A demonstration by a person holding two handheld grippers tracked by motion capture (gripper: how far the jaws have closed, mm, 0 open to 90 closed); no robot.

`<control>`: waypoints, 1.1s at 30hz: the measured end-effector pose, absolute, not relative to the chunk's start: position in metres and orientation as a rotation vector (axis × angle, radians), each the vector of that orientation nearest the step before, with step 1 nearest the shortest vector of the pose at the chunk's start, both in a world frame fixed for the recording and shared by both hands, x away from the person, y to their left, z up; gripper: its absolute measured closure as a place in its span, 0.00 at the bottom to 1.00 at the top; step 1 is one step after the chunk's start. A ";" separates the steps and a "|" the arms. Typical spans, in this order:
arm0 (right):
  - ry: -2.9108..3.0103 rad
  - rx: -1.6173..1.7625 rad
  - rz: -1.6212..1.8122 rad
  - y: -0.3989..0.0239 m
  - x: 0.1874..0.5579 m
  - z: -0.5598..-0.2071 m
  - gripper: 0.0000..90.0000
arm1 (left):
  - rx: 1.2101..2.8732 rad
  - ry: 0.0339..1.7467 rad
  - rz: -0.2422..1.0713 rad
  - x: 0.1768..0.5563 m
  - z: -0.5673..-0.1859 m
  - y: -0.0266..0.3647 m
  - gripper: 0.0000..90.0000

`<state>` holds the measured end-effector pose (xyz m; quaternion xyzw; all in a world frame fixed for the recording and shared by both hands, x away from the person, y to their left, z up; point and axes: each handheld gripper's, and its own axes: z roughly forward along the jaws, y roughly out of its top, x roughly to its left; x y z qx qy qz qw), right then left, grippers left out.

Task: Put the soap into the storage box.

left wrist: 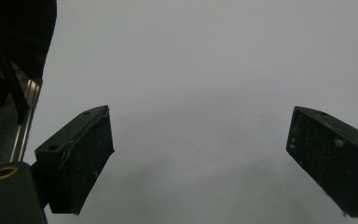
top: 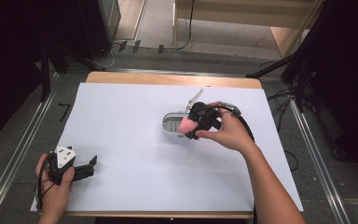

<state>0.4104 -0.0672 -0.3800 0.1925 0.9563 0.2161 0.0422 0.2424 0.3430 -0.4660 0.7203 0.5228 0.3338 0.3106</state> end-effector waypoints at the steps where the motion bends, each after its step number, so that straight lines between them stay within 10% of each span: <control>1: 2.923 0.573 0.666 -0.066 0.412 -0.380 0.42 | 1.901 1.380 0.881 0.242 -0.466 0.343 0.09; 33: 2.951 0.332 0.652 -0.042 0.444 -0.388 0.42 | 1.900 1.377 0.874 0.243 -0.466 0.344 0.09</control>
